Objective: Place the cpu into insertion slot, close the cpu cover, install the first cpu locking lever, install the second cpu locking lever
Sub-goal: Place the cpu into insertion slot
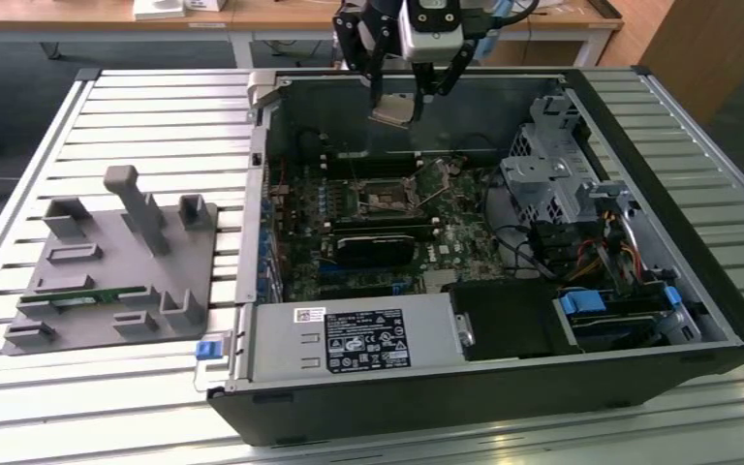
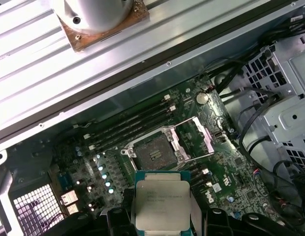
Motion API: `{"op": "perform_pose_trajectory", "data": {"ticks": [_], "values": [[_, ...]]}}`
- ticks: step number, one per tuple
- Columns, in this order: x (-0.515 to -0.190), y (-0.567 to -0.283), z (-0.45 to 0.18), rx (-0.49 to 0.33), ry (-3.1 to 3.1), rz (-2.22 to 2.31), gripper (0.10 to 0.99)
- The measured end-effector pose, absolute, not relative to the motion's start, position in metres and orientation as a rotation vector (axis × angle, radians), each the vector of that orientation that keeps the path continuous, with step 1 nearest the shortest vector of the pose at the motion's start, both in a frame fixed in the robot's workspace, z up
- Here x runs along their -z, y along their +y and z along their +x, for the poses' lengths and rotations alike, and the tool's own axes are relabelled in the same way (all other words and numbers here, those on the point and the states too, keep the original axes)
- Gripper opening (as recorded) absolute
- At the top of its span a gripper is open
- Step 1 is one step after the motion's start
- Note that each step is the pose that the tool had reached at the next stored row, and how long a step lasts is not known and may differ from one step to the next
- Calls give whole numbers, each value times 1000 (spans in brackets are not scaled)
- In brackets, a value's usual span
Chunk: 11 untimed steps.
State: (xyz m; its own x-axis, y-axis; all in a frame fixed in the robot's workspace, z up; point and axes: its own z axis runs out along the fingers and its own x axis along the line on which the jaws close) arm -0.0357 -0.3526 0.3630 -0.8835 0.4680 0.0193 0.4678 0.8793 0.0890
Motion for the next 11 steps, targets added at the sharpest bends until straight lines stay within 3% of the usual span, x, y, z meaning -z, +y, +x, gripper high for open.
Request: {"op": "perform_pose_trajectory", "data": {"ticks": [11], "values": [[-363,-353,-36,-143,3032,794,533]]}}
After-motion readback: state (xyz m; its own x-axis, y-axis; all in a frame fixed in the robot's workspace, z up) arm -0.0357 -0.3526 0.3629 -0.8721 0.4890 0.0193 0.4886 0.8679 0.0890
